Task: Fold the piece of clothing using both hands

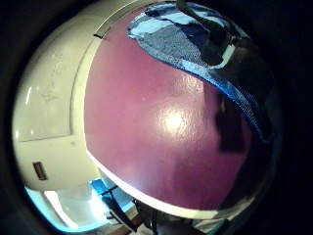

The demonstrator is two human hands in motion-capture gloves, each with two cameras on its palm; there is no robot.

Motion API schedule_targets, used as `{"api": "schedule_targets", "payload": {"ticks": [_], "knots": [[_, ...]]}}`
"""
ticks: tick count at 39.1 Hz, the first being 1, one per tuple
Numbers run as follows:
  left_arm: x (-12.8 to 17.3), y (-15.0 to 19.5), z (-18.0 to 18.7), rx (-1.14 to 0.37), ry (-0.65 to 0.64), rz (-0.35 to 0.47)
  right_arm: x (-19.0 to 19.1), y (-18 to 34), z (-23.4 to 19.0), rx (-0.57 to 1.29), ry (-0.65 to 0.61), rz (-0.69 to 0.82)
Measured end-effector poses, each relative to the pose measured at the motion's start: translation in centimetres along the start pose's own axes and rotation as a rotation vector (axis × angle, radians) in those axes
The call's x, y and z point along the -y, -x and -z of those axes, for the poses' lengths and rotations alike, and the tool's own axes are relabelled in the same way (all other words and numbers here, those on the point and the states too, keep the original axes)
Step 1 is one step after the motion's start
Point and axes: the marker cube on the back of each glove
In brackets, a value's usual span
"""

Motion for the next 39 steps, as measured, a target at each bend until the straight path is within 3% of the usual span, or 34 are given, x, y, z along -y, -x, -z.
{"api": "schedule_targets", "payload": {"ticks": [5, 11, 17, 18, 22, 26, 30, 34, 39], "knots": [[-0.7, 0.4, 1.1, 0.046, -0.080, 0.039, -0.1, -0.4, 0.0, -0.023, -0.066, 0.030], [6.0, 0.9, -6.2, 0.071, -0.278, -0.007, 2.4, -2.3, -1.6, -0.147, -0.189, 0.069], [6.6, 1.1, -2.9, 0.093, -0.549, -0.039, 6.6, -5.2, -4.2, -0.192, -0.250, 0.183], [6.1, 1.3, -2.5, 0.085, -0.540, -0.050, 6.5, -5.3, -4.0, -0.183, -0.228, 0.212], [1.0, 1.8, -2.0, 0.030, -0.268, -0.103, 2.5, -4.6, -0.4, -0.144, -0.047, 0.304], [-2.4, 2.4, 1.3, -0.005, -0.221, -0.157, -0.6, -3.9, 3.2, -0.129, 0.095, 0.351], [-4.7, 3.2, 5.4, 0.011, -0.224, -0.168, -1.0, -3.6, 6.7, -0.131, 0.131, 0.354], [-3.6, 3.6, 9.3, 0.031, -0.261, -0.145, 1.1, -2.8, 11.2, -0.131, 0.096, 0.303], [1.6, 3.9, 12.4, 0.068, -0.241, -0.078, 7.5, -1.3, 15.1, -0.161, 0.069, 0.209]]}}
